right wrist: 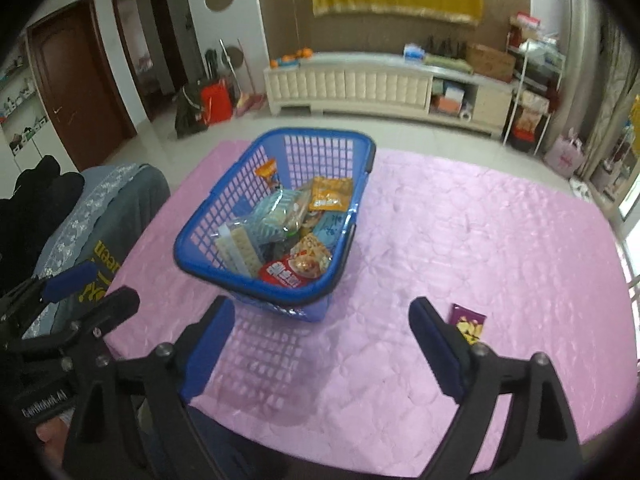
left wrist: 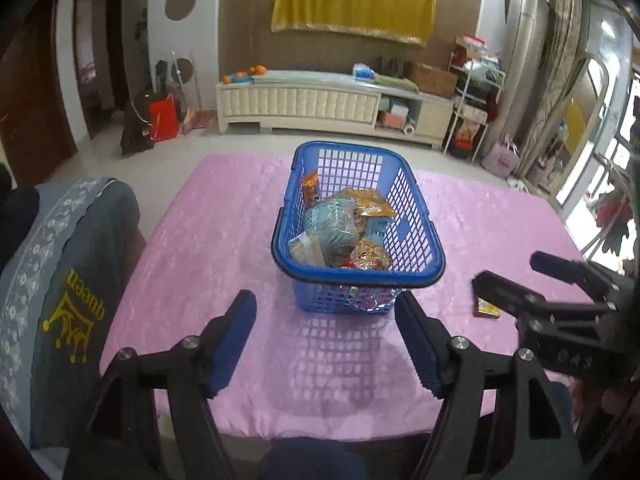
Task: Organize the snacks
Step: 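Withdraw both tools and move the right tool over the purple chip bag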
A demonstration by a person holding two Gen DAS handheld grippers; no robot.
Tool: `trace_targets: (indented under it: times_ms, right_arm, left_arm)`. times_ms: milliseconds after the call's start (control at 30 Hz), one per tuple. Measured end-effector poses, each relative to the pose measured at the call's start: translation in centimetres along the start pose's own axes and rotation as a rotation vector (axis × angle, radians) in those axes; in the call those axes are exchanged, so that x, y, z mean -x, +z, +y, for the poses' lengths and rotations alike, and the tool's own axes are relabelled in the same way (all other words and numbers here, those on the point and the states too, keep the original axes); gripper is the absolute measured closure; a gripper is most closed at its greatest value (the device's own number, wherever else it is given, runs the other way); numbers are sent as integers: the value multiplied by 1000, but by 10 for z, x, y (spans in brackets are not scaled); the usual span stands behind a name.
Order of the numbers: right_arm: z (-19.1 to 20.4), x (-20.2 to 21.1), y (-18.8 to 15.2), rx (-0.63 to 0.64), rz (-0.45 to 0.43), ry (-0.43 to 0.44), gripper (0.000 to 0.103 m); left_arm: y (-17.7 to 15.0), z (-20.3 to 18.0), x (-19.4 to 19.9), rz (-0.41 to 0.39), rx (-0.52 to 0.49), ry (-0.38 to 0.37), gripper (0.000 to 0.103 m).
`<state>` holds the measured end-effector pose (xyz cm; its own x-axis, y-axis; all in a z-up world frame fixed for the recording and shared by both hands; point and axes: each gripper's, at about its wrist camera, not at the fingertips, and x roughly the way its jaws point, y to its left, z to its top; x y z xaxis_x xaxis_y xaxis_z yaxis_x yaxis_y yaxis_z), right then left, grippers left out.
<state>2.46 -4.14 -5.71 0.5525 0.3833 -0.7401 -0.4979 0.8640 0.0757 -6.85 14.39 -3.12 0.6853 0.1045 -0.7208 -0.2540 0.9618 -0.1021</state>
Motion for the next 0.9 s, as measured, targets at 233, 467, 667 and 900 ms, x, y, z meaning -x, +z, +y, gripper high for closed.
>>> trace_targets:
  times_ms: [233, 467, 667, 900]
  right_arm:
    - [-2, 46, -35, -29, -141, -10, 9]
    - [-27, 52, -75, -115, -172, -65, 9]
    - [-52, 35, -85, -149, -142, -127, 9]
    - [-91, 11, -89, -183, -80, -166, 9]
  left_arm:
    - [-33, -4, 22, -54, 54, -1, 33]
    - [-54, -19, 34, -126, 29, 36, 33]
    - [-54, -42, 10, -84, -26, 43, 19]
    - [-51, -81, -34, -16, -87, 58, 0]
